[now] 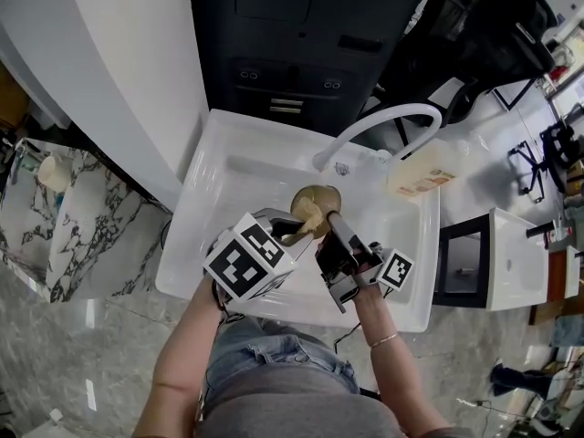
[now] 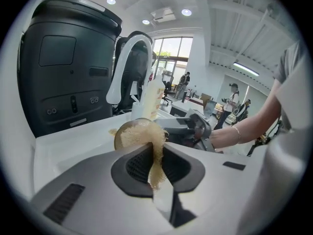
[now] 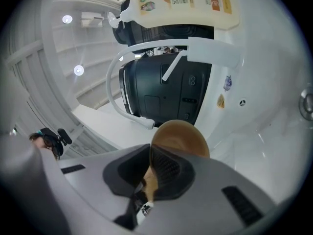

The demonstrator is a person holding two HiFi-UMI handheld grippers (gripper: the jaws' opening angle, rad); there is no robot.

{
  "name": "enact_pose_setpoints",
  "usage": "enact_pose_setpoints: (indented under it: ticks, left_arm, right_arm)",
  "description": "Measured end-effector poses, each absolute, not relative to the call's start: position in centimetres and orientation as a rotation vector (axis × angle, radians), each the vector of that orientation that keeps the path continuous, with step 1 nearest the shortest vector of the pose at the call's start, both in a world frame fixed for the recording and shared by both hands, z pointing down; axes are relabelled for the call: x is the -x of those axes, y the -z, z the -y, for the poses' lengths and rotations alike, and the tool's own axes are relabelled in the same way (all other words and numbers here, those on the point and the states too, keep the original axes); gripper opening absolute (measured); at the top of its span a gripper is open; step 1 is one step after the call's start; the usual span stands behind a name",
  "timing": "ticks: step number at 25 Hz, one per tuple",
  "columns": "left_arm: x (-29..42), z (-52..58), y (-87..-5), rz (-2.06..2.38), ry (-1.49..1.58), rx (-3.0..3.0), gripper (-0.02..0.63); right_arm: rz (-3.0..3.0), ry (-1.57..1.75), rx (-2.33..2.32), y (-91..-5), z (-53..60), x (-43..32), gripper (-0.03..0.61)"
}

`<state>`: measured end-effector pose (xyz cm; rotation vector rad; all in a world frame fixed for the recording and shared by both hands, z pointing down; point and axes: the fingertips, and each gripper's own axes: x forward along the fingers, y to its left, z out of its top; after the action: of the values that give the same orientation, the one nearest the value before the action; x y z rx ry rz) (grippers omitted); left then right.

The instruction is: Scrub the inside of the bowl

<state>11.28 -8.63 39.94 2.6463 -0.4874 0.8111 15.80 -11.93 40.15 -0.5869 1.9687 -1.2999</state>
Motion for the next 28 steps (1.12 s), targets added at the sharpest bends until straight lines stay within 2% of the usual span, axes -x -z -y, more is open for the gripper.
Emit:
enact_pose_setpoints:
  ticks: [9,20,28]
  left_arm:
    - [-12.1,7.0,-38.3,0.353,-0.814,-2.723,0.046]
    - [-3.8,13.7,-38.3,0.682,-0.839,-2.613,0.046]
    - [-5.9,13.6,-41.5,0.554,-0.740,-2.513,0.046]
  right_arm:
    - [-1.993,1.286,0.632,-40.7,12.0,-16.5,0.023]
    - [-2.117,1.233,0.553,-39.8,10.5,-16.5,0.023]
    - [-2.214,1.183,0.444,-38.1,9.6,-14.5,0.023]
